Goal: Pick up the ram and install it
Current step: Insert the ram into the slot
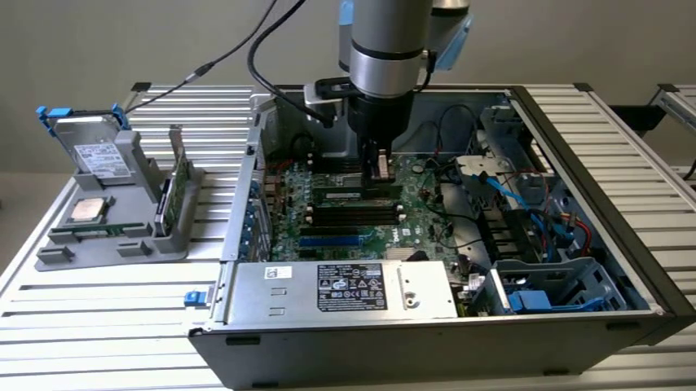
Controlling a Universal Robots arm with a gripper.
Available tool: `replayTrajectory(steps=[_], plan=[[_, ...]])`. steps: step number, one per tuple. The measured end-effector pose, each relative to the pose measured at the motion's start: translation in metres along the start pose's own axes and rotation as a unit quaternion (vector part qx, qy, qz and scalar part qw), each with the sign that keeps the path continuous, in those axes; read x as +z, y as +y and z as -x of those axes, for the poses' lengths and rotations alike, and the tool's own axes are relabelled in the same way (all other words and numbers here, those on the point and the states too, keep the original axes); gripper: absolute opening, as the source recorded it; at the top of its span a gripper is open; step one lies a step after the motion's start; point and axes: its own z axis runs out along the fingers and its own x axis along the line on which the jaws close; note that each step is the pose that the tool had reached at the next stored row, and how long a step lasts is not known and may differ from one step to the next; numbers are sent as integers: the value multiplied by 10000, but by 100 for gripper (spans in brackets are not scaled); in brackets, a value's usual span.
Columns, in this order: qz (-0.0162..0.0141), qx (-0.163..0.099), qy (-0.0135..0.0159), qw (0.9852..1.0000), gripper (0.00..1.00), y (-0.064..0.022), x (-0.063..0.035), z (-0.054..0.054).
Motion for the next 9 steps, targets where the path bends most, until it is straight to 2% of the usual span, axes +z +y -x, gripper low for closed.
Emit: replayTrajectory(steps=[9], plan=[[2, 115, 3, 9999, 14, -3, 162, 7]])
